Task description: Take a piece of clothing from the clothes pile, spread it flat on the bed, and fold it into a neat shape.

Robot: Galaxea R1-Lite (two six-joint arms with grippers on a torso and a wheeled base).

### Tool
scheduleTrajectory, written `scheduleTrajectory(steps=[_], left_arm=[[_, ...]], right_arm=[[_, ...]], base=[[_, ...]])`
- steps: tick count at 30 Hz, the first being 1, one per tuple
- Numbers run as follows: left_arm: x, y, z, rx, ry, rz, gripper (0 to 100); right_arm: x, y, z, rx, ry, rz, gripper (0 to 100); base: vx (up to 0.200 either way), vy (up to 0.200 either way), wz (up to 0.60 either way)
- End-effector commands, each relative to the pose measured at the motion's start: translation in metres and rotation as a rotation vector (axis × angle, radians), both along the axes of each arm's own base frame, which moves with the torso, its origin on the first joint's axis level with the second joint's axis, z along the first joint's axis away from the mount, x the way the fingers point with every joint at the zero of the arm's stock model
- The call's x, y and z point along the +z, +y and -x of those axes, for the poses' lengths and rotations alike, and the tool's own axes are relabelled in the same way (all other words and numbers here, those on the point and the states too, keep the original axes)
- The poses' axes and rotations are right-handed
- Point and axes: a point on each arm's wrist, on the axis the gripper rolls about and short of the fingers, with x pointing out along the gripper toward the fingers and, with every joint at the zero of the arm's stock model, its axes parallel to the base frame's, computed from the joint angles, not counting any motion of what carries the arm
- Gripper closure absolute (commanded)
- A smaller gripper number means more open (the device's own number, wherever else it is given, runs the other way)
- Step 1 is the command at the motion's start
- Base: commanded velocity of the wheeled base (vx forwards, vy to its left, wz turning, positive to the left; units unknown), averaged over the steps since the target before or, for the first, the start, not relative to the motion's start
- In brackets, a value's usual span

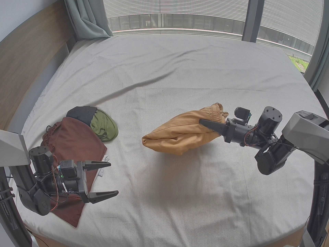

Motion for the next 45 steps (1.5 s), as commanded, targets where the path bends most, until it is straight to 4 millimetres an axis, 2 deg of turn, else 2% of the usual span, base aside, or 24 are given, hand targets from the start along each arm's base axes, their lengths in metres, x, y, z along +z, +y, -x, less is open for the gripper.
scheduleTrajectory(steps=[1, 7, 10, 13, 20, 34, 45], left_arm=[[0.0, 0.001, 0.0, 0.005, 0.0, -0.001, 0], [0.0, 0.001, 0.0, 0.005, 0.0, -0.001, 0], [0.0, 0.002, 0.0, 0.007, 0.0, -0.001, 0], [0.0, 0.002, 0.0, 0.007, 0.0, -0.001, 0], [-0.001, 0.002, 0.0, 0.008, 0.001, -0.001, 0], [-0.001, 0.002, 0.0, 0.007, 0.001, -0.001, 0], [-0.001, 0.001, 0.001, 0.003, 0.001, -0.001, 0]], right_arm=[[-0.001, 0.004, -0.014, 0.004, -0.013, -0.02, 100], [0.001, 0.006, -0.024, 0.009, -0.009, -0.043, 100], [-0.005, 0.006, -0.03, 0.009, 0.006, -0.049, 100], [-0.022, 0.003, -0.037, -0.003, 0.03, -0.041, 100], [-0.041, 0.003, -0.04, -0.008, 0.064, -0.029, 100], [-0.037, 0.004, -0.041, -0.006, 0.054, -0.032, 100], [-0.014, 0.005, -0.055, 0.0, -0.006, -0.076, 100]], base=[[0.0, 0.0, 0.0], [0.0, 0.0, 0.0], [0.0, 0.0, 0.0], [0.0, 0.0, 0.0], [0.0, 0.0, 0.0], [0.0, 0.0, 0.0], [0.0, 0.0, 0.0]])
